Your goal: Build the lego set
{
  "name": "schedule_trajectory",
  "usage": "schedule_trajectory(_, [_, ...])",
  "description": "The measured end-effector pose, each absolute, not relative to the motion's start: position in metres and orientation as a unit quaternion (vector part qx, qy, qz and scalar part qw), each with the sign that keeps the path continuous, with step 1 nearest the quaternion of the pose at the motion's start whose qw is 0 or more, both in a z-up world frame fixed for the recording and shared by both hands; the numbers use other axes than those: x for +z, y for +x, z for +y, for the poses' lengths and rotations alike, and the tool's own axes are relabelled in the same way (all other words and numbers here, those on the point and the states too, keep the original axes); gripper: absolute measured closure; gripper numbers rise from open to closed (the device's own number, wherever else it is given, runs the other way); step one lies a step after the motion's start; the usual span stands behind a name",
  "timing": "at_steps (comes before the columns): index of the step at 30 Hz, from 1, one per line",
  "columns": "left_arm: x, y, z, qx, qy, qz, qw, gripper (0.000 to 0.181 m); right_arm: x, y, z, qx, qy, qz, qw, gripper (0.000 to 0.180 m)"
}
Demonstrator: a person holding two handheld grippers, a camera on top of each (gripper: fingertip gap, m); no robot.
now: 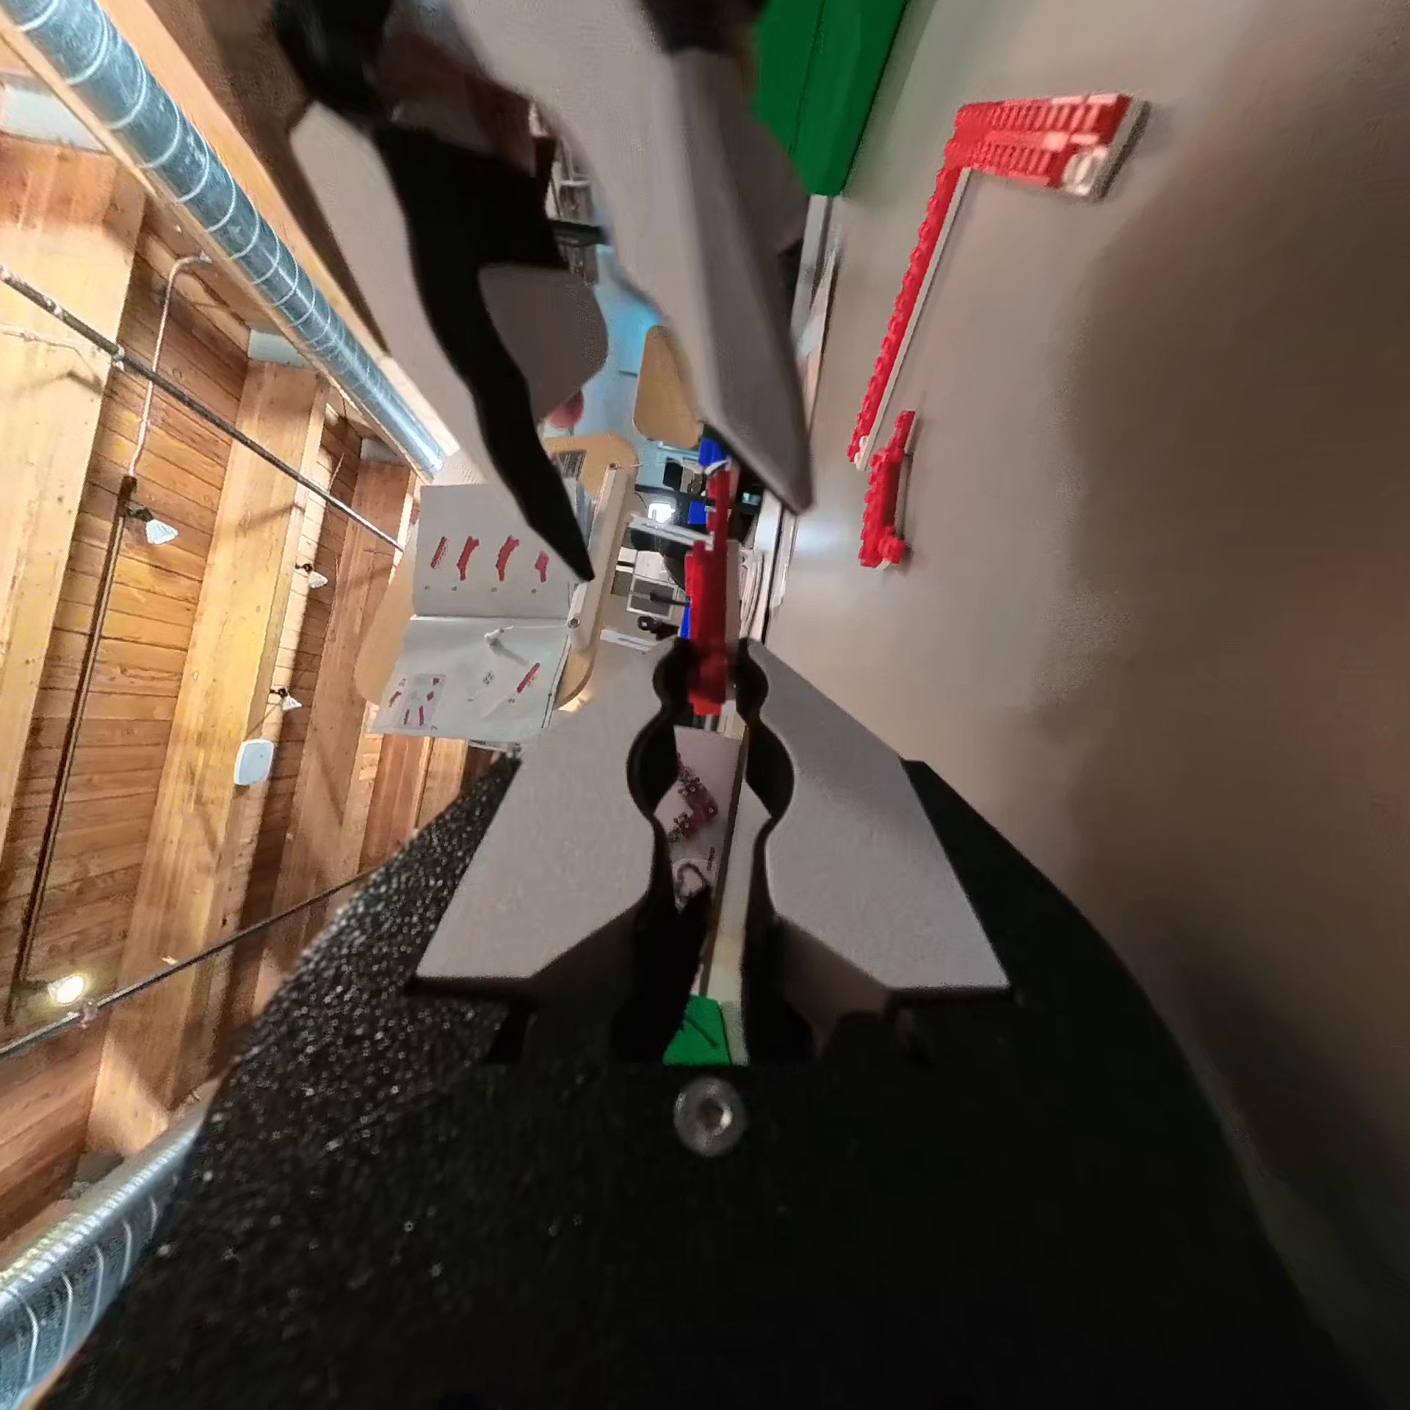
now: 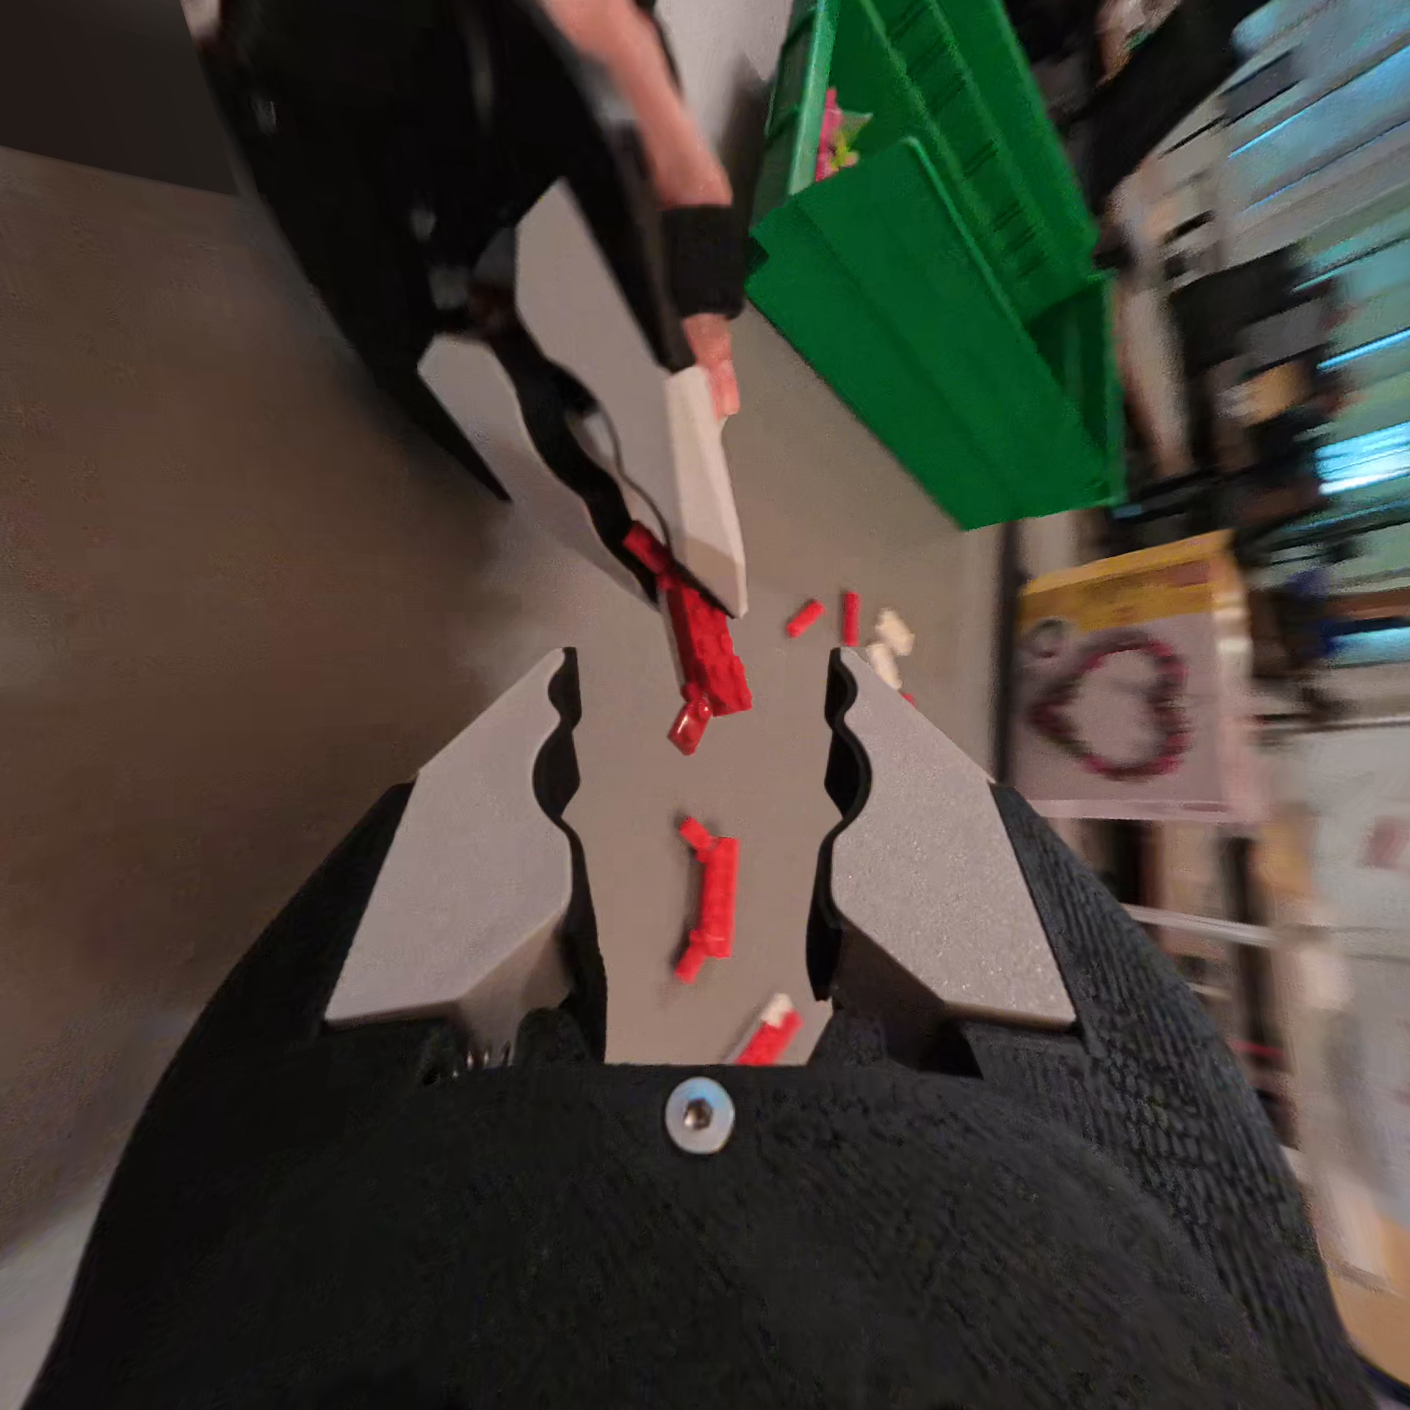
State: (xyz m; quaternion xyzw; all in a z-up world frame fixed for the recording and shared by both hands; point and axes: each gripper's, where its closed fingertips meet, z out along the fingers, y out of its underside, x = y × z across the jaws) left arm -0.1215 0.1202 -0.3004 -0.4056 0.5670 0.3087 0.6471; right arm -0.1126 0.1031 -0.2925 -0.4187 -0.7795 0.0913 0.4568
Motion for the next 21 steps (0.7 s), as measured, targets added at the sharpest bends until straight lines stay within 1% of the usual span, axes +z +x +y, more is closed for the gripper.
schedule_trajectory(4, [-0.299,-0.123,0.121,0.299,-0.415,0.561,0.651,0.171,-0.302,-0.113,0.115,-0.097,-0.333,-0.774,0.530,0.125])
schedule_trajectory(8, [-0.299,-0.122,0.120,0.294,-0.419,0.559,0.652,0.171,-0.304,-0.115,0.124,-0.178,-0.295,-0.758,0.554,0.143])
schedule_trajectory(12, [-0.297,-0.120,0.118,0.274,-0.431,0.551,0.659,0.171,-0.305,-0.118,0.124,-0.182,-0.280,-0.752,0.568,0.157])
schedule_trajectory(14, [-0.298,-0.118,0.117,0.268,-0.434,0.553,0.659,0.171,-0.302,-0.118,0.124,-0.187,-0.276,-0.748,0.574,0.168])
schedule_trajectory(21, [-0.302,-0.120,0.119,0.246,-0.457,0.553,0.651,0.171,-0.304,-0.119,0.126,-0.213,-0.262,-0.752,0.566,0.171])
